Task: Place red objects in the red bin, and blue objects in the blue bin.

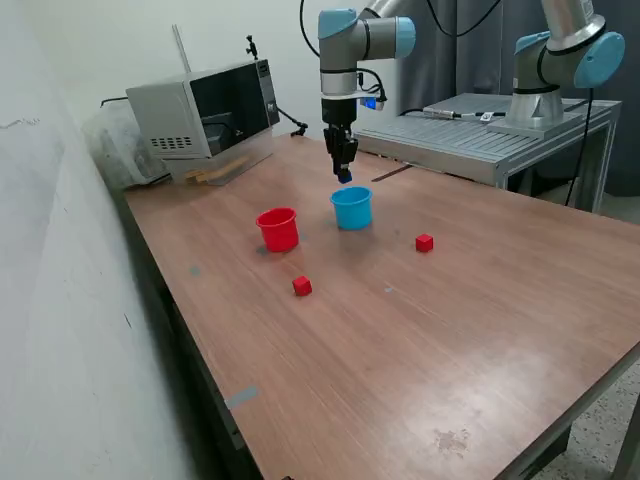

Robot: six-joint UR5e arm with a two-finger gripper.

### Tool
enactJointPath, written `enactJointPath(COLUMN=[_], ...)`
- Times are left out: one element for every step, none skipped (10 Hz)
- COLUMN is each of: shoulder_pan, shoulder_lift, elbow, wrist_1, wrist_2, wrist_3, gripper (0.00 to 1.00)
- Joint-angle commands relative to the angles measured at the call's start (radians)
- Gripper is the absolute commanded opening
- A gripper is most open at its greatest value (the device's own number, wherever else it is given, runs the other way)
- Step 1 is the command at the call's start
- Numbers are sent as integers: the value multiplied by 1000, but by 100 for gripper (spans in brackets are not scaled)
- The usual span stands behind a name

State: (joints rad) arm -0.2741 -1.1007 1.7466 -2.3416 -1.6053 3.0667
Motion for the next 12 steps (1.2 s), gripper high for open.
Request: enactJointPath(shoulder_pan=[4,6,9,9,9,9,7,6,7,13,24,94], shoulder_lift=[-4,-4,-4,-4,-4,-4,-4,-4,-4,-14,-81,-121], elbow=[21,21,21,21,21,21,21,21,21,28,63,100], wrist_1=[1,1,1,1,1,1,-1,-2,-4,-1,2,2], wrist_2=[2,2,2,2,2,2,2,2,-1,1,4,8], wrist_3=[0,0,-2,-2,-2,-2,-2,-2,-2,-5,-34,-69], gripper=[0,0,0,0,100,100,100,100,100,100,100,100])
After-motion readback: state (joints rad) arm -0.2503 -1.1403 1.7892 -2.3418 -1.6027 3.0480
